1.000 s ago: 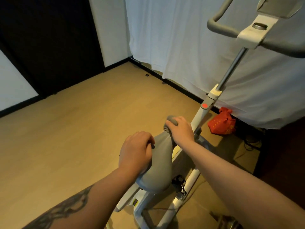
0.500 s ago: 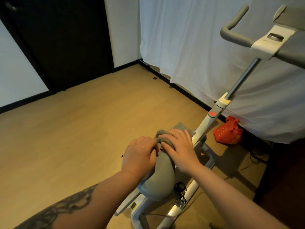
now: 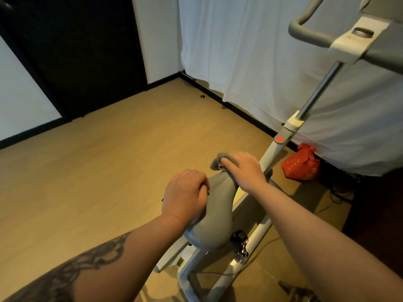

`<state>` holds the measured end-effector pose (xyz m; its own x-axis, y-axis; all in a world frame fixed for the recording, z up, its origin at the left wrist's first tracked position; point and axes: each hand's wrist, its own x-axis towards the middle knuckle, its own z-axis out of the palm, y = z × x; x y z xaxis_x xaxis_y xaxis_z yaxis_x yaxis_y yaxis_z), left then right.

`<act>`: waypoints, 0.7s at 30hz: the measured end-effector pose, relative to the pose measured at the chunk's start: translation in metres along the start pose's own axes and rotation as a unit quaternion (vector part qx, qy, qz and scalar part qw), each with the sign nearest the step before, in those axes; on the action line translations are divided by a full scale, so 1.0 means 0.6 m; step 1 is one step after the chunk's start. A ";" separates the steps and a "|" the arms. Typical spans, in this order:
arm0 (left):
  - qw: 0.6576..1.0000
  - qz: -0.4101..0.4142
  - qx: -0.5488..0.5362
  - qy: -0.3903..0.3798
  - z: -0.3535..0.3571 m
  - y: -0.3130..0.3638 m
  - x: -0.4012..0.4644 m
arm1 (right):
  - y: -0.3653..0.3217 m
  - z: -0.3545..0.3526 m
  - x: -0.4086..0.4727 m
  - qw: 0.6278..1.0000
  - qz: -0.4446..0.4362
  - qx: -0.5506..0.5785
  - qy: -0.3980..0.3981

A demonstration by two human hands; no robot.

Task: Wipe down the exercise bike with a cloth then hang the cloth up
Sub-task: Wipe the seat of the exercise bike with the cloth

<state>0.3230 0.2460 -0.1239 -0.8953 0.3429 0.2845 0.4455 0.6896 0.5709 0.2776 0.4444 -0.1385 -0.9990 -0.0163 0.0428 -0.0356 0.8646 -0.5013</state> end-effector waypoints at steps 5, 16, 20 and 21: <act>1.000 0.007 0.006 0.004 0.000 -0.003 0.000 | -0.049 0.055 -0.088 0.991 -0.005 0.101 0.089; 0.999 0.031 0.008 -0.018 -0.002 -0.003 0.003 | -0.104 0.066 -0.105 0.953 0.141 0.204 0.175; 0.996 0.090 0.017 0.001 0.002 -0.007 0.003 | -0.135 0.085 -0.177 0.943 0.194 0.224 0.152; 0.995 0.094 0.021 0.000 0.002 -0.008 0.003 | -0.128 0.080 -0.163 0.944 0.208 0.214 0.143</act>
<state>0.3191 0.2443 -0.1269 -0.7958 0.4691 0.3830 0.6052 0.6387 0.4751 0.3764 0.3556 -0.1456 -0.8824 0.4693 -0.0334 0.2886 0.4839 -0.8262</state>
